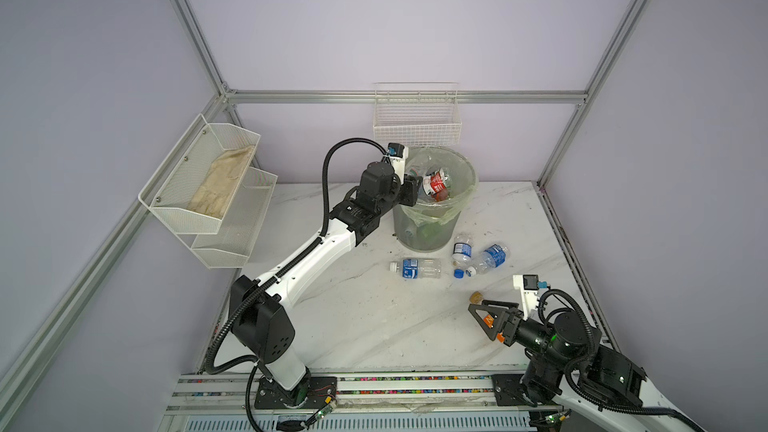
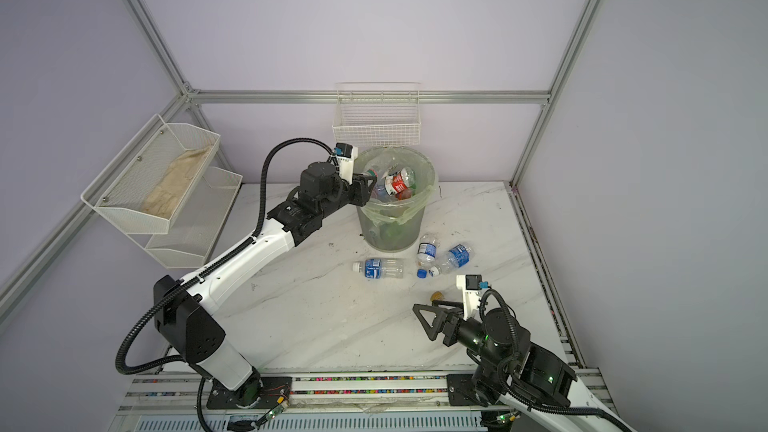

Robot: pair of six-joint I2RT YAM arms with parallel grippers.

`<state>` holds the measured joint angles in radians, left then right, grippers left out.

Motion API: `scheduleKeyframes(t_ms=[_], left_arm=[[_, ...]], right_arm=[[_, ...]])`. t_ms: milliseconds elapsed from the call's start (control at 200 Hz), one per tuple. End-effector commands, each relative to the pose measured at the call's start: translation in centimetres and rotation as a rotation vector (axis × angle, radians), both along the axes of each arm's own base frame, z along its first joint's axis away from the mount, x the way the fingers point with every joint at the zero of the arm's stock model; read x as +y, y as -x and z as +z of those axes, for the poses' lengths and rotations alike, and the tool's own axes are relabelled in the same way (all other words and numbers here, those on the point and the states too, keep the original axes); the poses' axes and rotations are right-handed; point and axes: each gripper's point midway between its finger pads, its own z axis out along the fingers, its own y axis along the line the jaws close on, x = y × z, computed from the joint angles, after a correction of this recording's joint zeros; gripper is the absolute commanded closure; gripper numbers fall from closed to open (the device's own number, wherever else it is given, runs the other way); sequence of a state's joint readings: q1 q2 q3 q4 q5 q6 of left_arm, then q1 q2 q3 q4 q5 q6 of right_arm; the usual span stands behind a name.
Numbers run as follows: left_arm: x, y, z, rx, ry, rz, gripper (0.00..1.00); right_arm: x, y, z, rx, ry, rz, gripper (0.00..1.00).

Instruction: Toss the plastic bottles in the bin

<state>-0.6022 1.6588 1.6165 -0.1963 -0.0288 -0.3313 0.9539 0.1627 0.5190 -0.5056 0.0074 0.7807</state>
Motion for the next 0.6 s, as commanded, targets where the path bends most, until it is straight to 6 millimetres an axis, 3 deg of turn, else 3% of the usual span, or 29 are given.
scheduleKeyframes(t_ms=[0,315,335,415,595], left_arm=[[0.5,0.7,5.0,-0.072,0.081,-0.015,0.56],[4.2,4.9,7.9,-0.149,0.145,0.032,0.51],[5.0,6.0,9.3,-0.177,0.162,0.033,0.50],[6.3,7.7,10.2,-0.203,0.175,0.038,0.48],[9.3,11.3,10.1,-0.232,0.165,0.065,0.41]], right_arm=[[-0.9,0.2,0.7,-0.001,-0.006,-0.023,0.09],[-0.8,-0.7,0.5,-0.004,0.048,-0.052,0.02],[-0.7,-0.8,0.3,-0.001,0.055,-0.055,0.03],[-0.2,-1.2,-0.3,0.015,0.099,-0.057,0.03],[1.6,-2.2,-1.2,0.036,0.192,-0.029,0.03]])
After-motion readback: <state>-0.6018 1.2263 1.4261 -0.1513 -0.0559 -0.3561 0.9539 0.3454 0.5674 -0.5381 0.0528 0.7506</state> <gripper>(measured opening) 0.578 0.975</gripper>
